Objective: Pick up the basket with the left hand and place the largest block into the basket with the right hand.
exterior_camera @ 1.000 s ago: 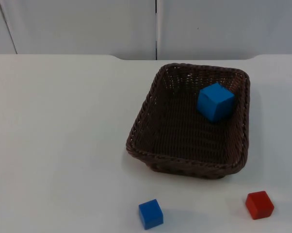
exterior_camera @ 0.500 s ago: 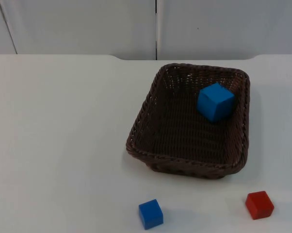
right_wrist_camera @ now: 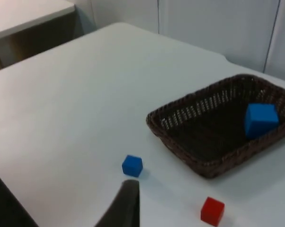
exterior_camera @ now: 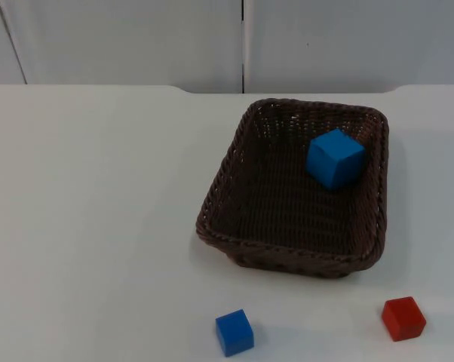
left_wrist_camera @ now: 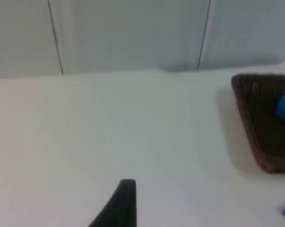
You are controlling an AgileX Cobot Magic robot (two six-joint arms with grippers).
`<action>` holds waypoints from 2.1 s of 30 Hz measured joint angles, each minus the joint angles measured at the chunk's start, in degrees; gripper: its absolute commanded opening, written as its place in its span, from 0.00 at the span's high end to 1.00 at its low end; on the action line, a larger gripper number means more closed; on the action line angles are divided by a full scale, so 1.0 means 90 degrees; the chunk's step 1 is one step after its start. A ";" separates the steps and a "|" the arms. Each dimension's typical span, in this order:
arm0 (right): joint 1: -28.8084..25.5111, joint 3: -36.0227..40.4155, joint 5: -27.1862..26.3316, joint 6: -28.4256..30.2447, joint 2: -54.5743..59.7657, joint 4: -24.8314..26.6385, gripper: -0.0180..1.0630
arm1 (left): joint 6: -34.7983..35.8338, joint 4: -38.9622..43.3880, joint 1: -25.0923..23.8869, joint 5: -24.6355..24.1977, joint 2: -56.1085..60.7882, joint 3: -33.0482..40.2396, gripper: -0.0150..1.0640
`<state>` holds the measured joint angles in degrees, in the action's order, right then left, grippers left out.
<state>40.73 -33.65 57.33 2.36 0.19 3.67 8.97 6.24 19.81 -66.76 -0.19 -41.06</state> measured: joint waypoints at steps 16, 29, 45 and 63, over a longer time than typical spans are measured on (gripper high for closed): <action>0.0000 0.0000 0.0528 -0.0025 0.0000 -0.0292 0.14 | 0.0000 0.0017 0.0000 0.0466 0.0000 0.1330 0.01; 0.0000 0.0000 0.0526 -0.0051 0.0000 -0.0407 0.14 | -0.0146 -0.0148 0.0000 0.0466 0.0000 0.1332 0.01; 0.0000 0.0380 0.0449 -0.0051 0.0000 -0.0407 0.14 | -0.0711 -0.0693 0.0000 0.0501 0.0000 0.1371 0.01; 0.0000 0.0404 0.0492 -0.0092 0.0000 -0.0496 0.14 | -0.0881 -0.0763 0.0000 0.0501 0.0000 0.1371 0.01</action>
<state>40.74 -30.01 61.77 1.53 0.19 -0.80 1.04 -0.63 19.81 -62.25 -0.19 -28.73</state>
